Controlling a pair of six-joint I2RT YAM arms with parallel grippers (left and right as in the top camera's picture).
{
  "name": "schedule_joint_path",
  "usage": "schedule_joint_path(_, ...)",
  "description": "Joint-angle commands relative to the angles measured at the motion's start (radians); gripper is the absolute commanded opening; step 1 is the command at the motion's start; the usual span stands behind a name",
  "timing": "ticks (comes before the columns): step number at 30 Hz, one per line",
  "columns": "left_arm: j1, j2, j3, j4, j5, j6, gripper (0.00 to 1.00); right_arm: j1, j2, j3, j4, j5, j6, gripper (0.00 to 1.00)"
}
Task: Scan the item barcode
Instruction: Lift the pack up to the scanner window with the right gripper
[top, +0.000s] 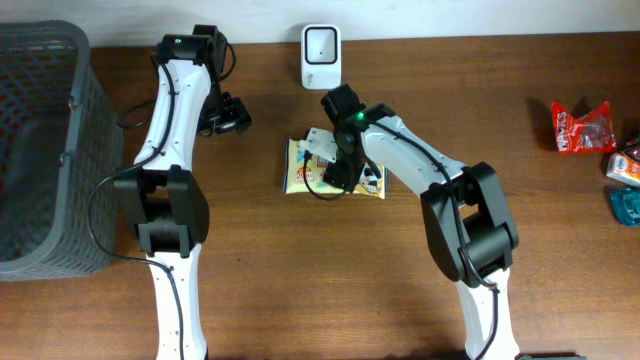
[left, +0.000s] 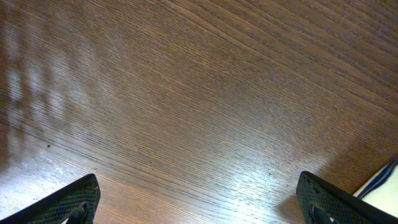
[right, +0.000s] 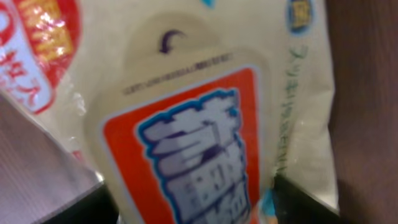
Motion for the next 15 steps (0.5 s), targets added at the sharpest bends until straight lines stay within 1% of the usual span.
schedule_joint_path(1,0.003,-0.018,-0.001,0.002,0.007,-0.013,0.99,0.006,0.009,-0.076,0.066,0.027,0.004,0.45)
schedule_joint_path(2,0.003,-0.018,-0.001,0.002,0.007,-0.013,0.99,0.005,0.009,-0.077,0.071,0.027,0.016,0.31)
schedule_joint_path(3,0.003,-0.018,-0.001,0.002,0.007,-0.013,0.99,0.005,0.009,-0.077,0.078,0.027,0.047,0.12)
schedule_joint_path(4,0.003,-0.018,-0.001,0.002,0.007,-0.013,0.99,0.005,0.005,-0.072,0.083,0.027,0.082,0.05)
schedule_joint_path(9,0.003,-0.018,-0.001,0.002,0.007,-0.013,0.99,0.005,-0.023,-0.006,0.071,0.027,0.235,0.04)
schedule_joint_path(12,0.003,-0.018,-0.001,0.002,0.007,-0.013,0.99,-0.002,-0.055,0.078,0.044,0.002,0.396,0.04)
schedule_joint_path(13,0.003,-0.018,-0.001,0.002,0.007,-0.013,0.99,-0.009,-0.065,0.104,0.025,-0.040,0.418,0.04)
schedule_joint_path(15,0.003,-0.018,-0.001,0.002,0.007,-0.013,0.99,-0.037,-0.087,0.171,-0.023,-0.221,0.425,0.04)
